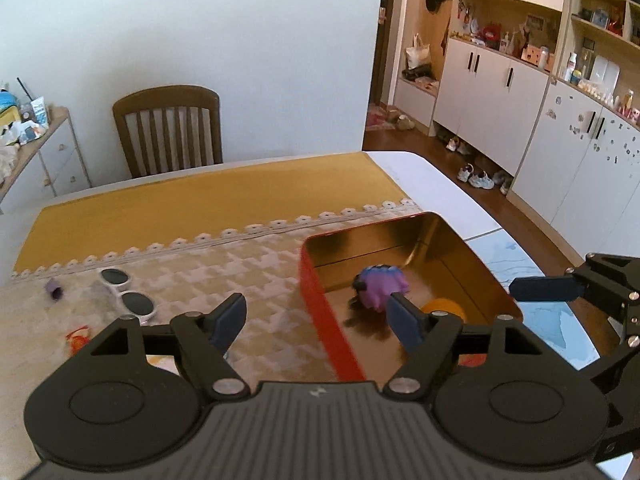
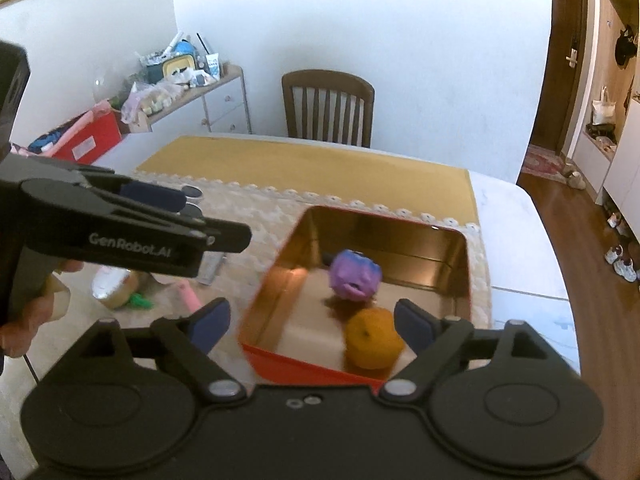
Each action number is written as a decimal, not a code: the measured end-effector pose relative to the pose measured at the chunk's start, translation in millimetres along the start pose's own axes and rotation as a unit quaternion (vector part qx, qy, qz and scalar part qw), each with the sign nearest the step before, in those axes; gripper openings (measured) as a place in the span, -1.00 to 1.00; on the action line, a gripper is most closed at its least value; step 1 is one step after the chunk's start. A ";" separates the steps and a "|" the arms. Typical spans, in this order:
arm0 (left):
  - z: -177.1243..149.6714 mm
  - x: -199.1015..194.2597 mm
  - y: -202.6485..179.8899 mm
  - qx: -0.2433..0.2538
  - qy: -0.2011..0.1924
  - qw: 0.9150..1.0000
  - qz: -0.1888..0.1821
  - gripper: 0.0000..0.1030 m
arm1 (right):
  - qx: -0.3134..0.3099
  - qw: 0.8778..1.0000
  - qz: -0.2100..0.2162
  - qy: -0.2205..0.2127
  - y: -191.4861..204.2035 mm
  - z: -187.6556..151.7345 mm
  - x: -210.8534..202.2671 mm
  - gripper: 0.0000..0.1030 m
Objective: Organize rigid objects
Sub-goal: 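Open both grippers to drop the plush toy and orange into the tin, then grasp the silver lid with the left gripper while the right gripper grasps the white bottle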
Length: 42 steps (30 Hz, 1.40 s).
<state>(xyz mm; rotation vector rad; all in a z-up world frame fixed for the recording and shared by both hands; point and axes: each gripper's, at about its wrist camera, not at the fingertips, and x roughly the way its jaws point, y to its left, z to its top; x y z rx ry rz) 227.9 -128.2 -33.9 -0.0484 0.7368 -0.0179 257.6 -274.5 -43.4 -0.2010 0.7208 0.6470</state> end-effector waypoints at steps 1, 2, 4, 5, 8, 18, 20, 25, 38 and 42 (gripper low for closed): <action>-2.9 -5.2 4.5 0.000 -0.003 1.000 0.001 0.50 | 0.000 1.000 -0.001 -0.002 5.2 0.3 -1.0 0.85; -5.8 -11.6 10.7 -0.002 -0.007 1.000 0.001 0.50 | 0.000 1.000 -0.001 -0.005 10.7 0.8 -2.3 0.89; -11.5 -22.9 22.3 -0.005 -0.018 1.000 0.003 0.60 | -0.001 1.000 -0.001 -0.008 24.6 1.5 -4.1 0.92; -15.0 -29.4 30.5 -0.008 -0.025 1.000 0.004 0.62 | -0.001 1.000 0.000 -0.010 31.0 1.6 -4.3 0.95; -22.6 -43.9 50.8 -0.012 -0.038 0.999 0.010 0.63 | 0.002 1.000 0.000 -0.015 47.9 2.0 -4.0 1.00; -51.6 -69.8 118.2 -0.010 -0.051 0.998 0.022 0.63 | 0.013 1.000 0.010 -0.026 100.1 7.7 4.0 1.00; -56.6 -71.4 130.0 -0.017 -0.049 0.999 0.015 0.63 | 0.016 1.000 0.009 -0.025 109.5 9.6 8.4 1.00; -73.2 -73.7 152.5 -0.025 -0.044 0.999 -0.001 0.63 | 0.024 0.999 0.012 -0.019 126.8 13.6 20.1 1.00; -105.6 -43.2 165.1 0.019 -0.002 0.999 -0.026 0.63 | 0.016 0.999 0.020 0.021 150.7 34.5 72.5 1.00; -110.2 -29.5 167.1 0.020 0.011 0.999 -0.029 0.63 | 0.011 0.999 0.029 0.033 154.7 40.8 92.1 1.00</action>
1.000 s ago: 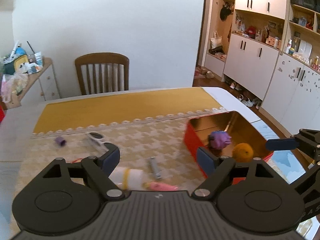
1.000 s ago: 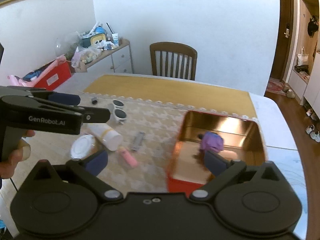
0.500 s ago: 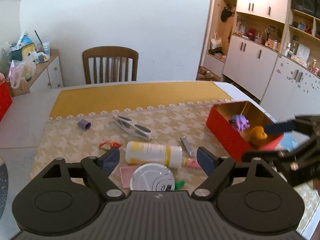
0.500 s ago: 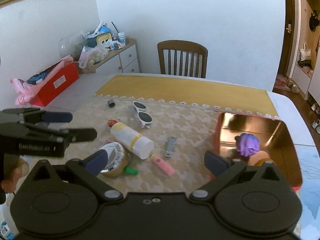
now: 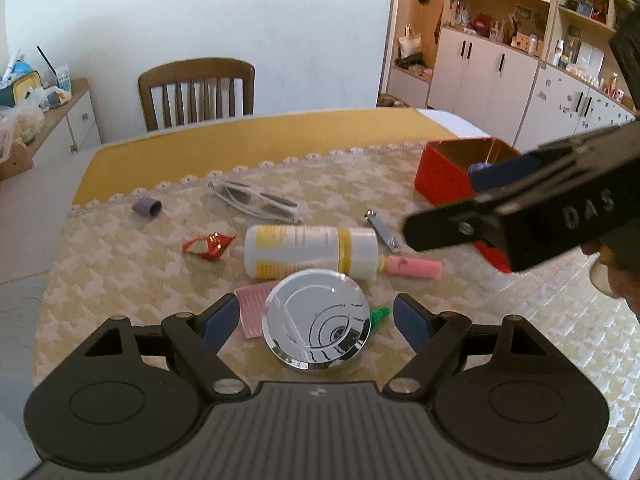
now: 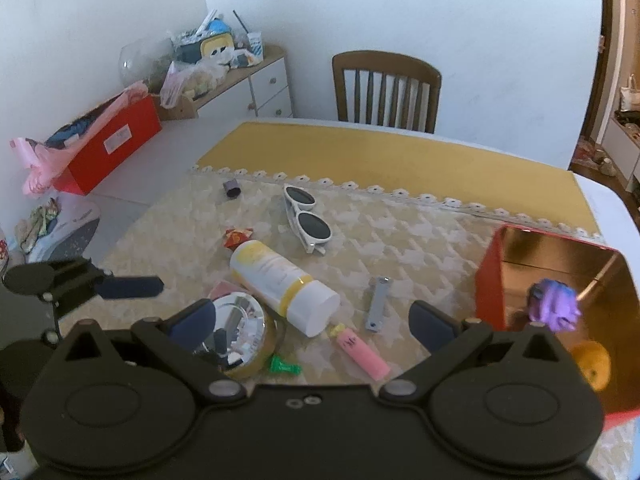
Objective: Organize rigid objects
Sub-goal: 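Grasp the silver lid with the left gripper while the right gripper grasps the white bottle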
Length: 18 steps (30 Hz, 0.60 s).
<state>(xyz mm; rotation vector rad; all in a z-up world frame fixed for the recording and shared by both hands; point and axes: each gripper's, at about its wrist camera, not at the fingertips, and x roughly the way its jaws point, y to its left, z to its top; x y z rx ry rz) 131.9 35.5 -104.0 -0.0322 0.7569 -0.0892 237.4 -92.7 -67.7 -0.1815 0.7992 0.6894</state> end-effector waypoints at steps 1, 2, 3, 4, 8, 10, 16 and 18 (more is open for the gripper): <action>-0.7 3.2 0.7 -0.001 0.003 1.000 -0.001 0.63 | -0.001 1.000 0.002 0.003 0.9 1.8 4.9 1.00; -1.7 6.9 1.5 -0.002 0.006 1.000 -0.002 0.63 | -0.003 1.000 0.004 0.007 1.6 3.8 10.2 1.00; -2.5 9.9 2.1 -0.003 0.008 1.000 -0.004 0.63 | -0.006 1.000 0.006 0.010 2.7 6.3 15.6 1.00; -3.1 12.4 2.2 -0.003 0.010 1.000 -0.005 0.63 | -0.009 1.000 0.009 0.013 4.2 9.0 21.1 1.00; -5.2 23.4 2.3 -0.004 0.019 1.000 -0.003 0.63 | -0.029 0.999 0.019 0.026 10.2 18.3 42.2 0.99; -6.3 27.6 3.1 -0.006 0.020 1.000 -0.004 0.63 | -0.040 0.998 0.019 0.036 13.2 22.1 54.1 0.99; -9.1 38.5 4.5 -0.006 0.026 1.000 -0.001 0.63 | -0.050 0.996 0.029 0.060 17.0 31.8 84.7 0.88; -10.0 41.5 5.9 -0.008 0.025 1.000 -0.002 0.63 | -0.053 0.996 0.034 0.067 17.0 34.7 93.0 0.80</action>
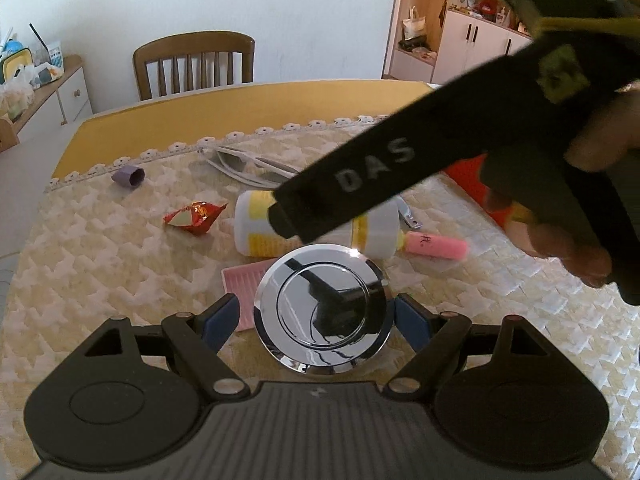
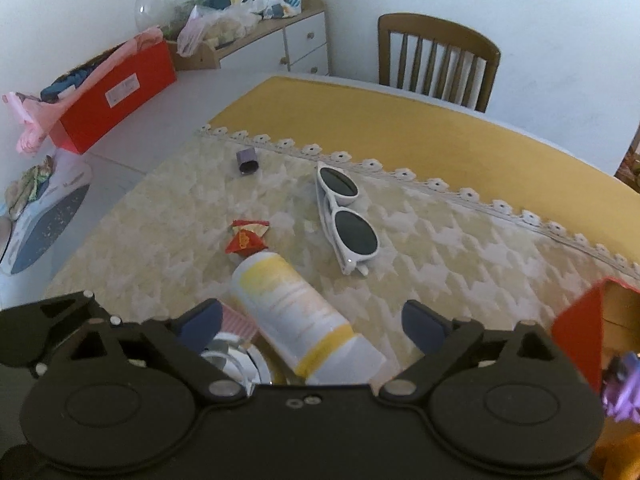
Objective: Organize rigid objects
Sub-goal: 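Grasp the silver lid with the left gripper while the right gripper grasps the white bottle, then carry the silver lid and white bottle with both grippers over the tin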
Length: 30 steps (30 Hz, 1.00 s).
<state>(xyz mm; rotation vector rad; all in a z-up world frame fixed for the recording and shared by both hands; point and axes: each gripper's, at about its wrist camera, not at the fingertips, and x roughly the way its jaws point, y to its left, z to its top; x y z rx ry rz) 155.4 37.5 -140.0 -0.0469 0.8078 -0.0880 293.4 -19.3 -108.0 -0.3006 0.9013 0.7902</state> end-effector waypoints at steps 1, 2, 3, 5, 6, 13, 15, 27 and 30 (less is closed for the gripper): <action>-0.5 1.4 0.3 0.000 0.000 1.000 -0.001 0.63 | -0.002 1.000 0.003 0.004 0.0 1.3 3.8 0.77; -0.7 2.6 0.0 0.001 0.001 1.000 -0.001 0.63 | -0.003 1.000 0.006 0.007 -0.1 1.9 7.0 0.74; -0.4 3.9 -0.4 0.002 0.001 1.000 -0.001 0.63 | -0.004 1.000 0.011 0.012 -0.3 2.3 11.0 0.72; -1.8 4.5 -2.0 0.005 0.000 1.000 -0.002 0.63 | -0.005 1.000 0.015 0.019 0.0 2.4 16.5 0.68; -2.3 4.7 -2.5 0.007 -0.002 1.000 -0.001 0.63 | -0.004 1.000 0.018 0.024 0.0 2.5 19.4 0.66; -3.3 5.7 -2.4 0.009 -0.012 1.000 -0.001 0.63 | 0.000 0.999 0.030 0.039 -0.2 2.8 28.5 0.41; -4.3 5.0 -2.0 0.007 -0.014 1.000 -0.002 0.59 | 0.002 0.999 0.032 0.038 -0.3 2.6 29.3 0.36; -7.2 -1.0 -9.2 0.014 -0.011 1.000 0.019 0.49 | -0.013 0.999 0.011 0.035 3.7 0.8 25.2 0.01; -7.6 -2.5 -10.0 0.015 -0.009 1.000 0.022 0.49 | -0.013 0.999 0.009 0.034 4.2 -0.4 22.9 -0.07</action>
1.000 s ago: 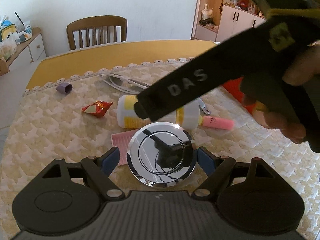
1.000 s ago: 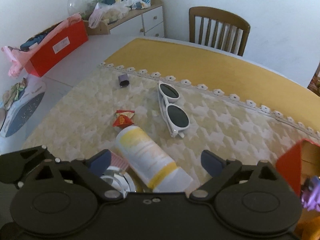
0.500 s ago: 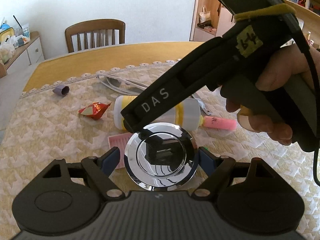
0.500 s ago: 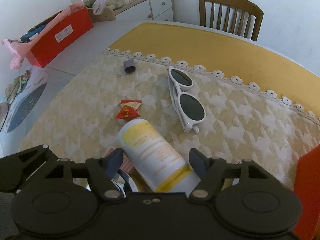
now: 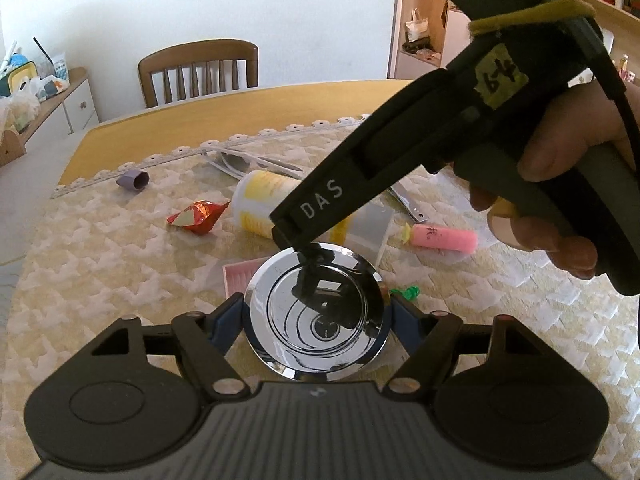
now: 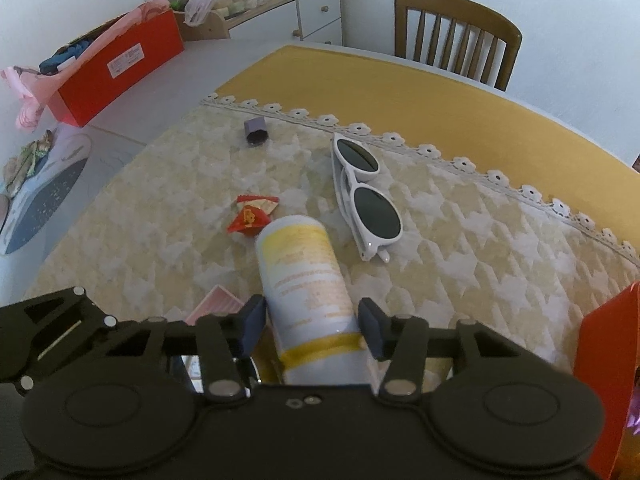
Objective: Organize rigid objects
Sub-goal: 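Carry the silver lid and white bottle with both grippers over the tin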
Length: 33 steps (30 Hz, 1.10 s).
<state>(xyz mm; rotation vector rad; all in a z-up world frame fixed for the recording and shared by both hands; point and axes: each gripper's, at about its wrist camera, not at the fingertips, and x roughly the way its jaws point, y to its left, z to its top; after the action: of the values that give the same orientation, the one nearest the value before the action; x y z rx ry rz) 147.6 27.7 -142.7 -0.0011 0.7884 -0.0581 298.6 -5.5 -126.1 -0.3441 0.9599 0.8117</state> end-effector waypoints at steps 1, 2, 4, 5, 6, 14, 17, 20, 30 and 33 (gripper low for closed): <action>0.1 -0.4 0.3 -0.001 0.001 1.000 0.000 0.49 | -0.001 1.000 -0.002 0.000 0.8 -0.9 -0.8 -0.09; 0.0 -1.1 0.8 -0.003 0.003 1.000 0.001 0.49 | -0.003 1.000 -0.005 -0.001 1.6 -1.9 -1.5 -0.11; -0.7 -3.1 1.6 -0.005 0.005 1.000 0.002 0.49 | -0.003 1.000 -0.012 -0.004 2.9 -4.0 -3.5 -0.12; -1.0 -4.2 2.2 -0.007 0.005 1.000 0.003 0.49 | -0.002 1.000 -0.014 -0.005 3.2 -5.1 -4.2 -0.12; -1.6 -6.2 3.1 -0.009 0.005 1.000 0.002 0.49 | 0.001 1.000 -0.017 -0.007 3.7 -6.5 -5.1 -0.12; 1.1 -23.3 7.4 -0.031 0.001 0.999 0.007 0.49 | 0.013 0.999 -0.032 -0.022 7.2 -17.2 -25.2 -0.12; 4.7 -32.4 9.6 -0.043 -0.003 0.999 0.008 0.49 | 0.018 0.999 -0.039 -0.031 7.4 -21.8 -37.5 -0.12; 9.4 -40.4 10.3 -0.050 -0.009 0.999 0.011 0.49 | 0.029 0.998 -0.043 -0.040 5.5 -27.1 -52.9 -0.12; 34.1 -71.0 -6.4 -0.058 -0.037 0.998 0.000 0.49 | 0.070 0.992 -0.052 -0.092 -6.4 -48.6 -118.0 -0.12; 44.7 -77.0 -20.7 -0.044 -0.049 0.998 -0.006 0.49 | 0.084 0.989 -0.057 -0.108 -15.3 -55.5 -138.5 -0.12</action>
<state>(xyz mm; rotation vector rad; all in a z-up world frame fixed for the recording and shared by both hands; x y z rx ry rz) 124.0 10.2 -56.1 -0.0922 0.6931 -0.0353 233.5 -111.9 -42.7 -0.1598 0.7915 0.6443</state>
